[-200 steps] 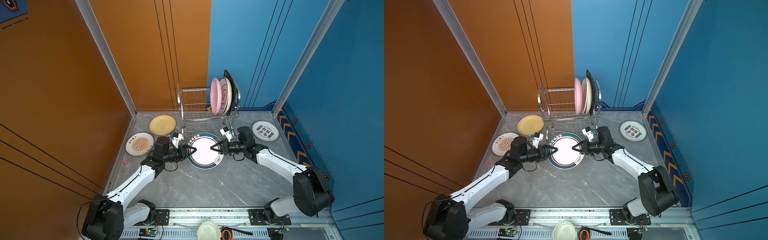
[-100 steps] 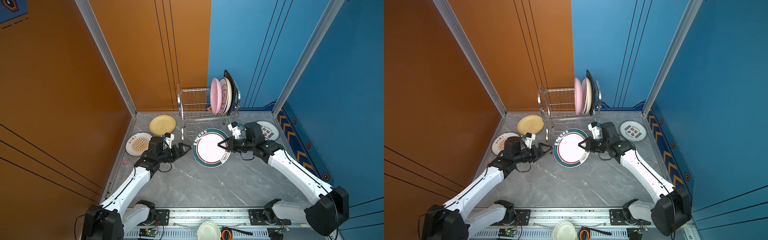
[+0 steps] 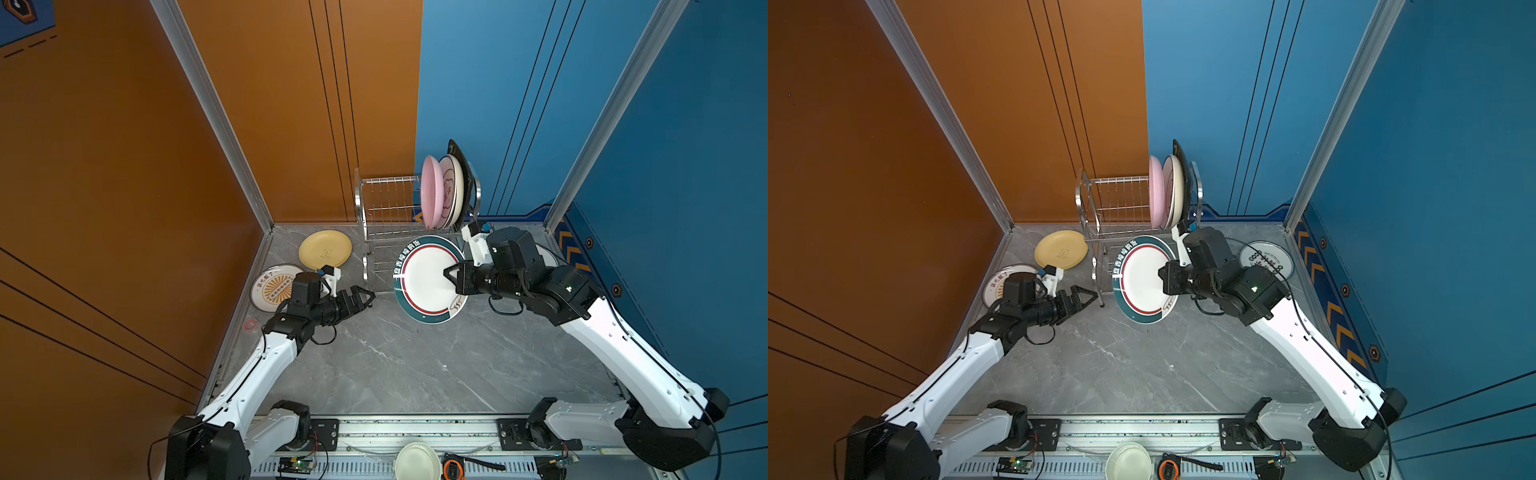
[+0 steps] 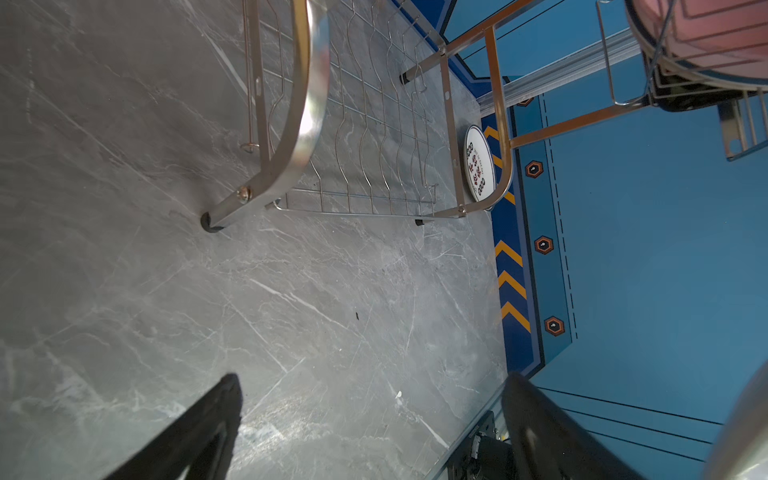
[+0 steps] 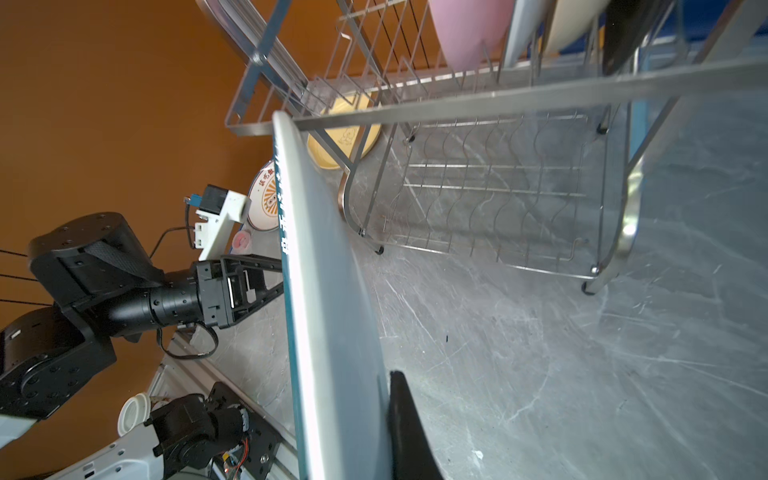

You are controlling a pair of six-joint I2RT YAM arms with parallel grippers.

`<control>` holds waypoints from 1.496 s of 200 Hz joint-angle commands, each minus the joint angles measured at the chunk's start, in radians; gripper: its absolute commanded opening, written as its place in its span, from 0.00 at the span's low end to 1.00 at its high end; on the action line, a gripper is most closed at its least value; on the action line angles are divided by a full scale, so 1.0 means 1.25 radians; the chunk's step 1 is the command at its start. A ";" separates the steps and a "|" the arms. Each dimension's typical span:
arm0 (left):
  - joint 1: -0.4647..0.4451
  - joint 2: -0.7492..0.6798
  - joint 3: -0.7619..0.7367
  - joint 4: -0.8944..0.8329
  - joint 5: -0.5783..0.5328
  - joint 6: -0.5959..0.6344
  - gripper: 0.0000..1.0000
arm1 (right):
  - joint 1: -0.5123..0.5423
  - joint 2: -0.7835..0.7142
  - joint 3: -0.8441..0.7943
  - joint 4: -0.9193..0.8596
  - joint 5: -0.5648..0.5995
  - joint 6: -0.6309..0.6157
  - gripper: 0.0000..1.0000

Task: Load the plates into the dish rack
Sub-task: 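Carry the upright green-rimmed plate to the rack with the right gripper, then lower the green-rimmed plate into the rack slot beside the pink plate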

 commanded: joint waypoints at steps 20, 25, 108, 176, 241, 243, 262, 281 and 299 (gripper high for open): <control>0.008 0.008 0.021 -0.017 0.000 0.036 0.98 | 0.072 0.097 0.232 -0.126 0.243 -0.021 0.01; 0.008 0.009 0.022 -0.018 0.001 0.038 0.98 | 0.082 0.111 0.257 -0.131 0.265 -0.023 0.01; -0.003 0.006 0.013 -0.018 0.005 0.047 0.98 | 0.179 0.345 0.609 -0.085 0.641 -0.163 0.01; -0.026 -0.002 0.004 -0.018 0.002 0.041 0.98 | 0.175 0.433 0.616 0.231 0.849 -0.385 0.01; -0.036 -0.001 0.003 -0.020 -0.001 0.041 0.98 | 0.136 0.546 0.658 0.374 0.893 -0.466 0.01; -0.036 -0.001 0.003 -0.020 -0.001 0.041 0.98 | 0.135 0.549 0.661 0.377 0.895 -0.469 0.01; -0.036 -0.001 0.003 -0.021 -0.002 0.040 0.98 | 0.125 0.587 0.689 0.387 0.909 -0.484 0.01; -0.038 -0.003 0.002 -0.020 -0.002 0.040 0.98 | 0.112 0.612 0.701 0.399 0.914 -0.489 0.01; -0.039 -0.004 0.001 -0.021 -0.001 0.040 0.98 | 0.101 0.625 0.702 0.409 0.915 -0.482 0.01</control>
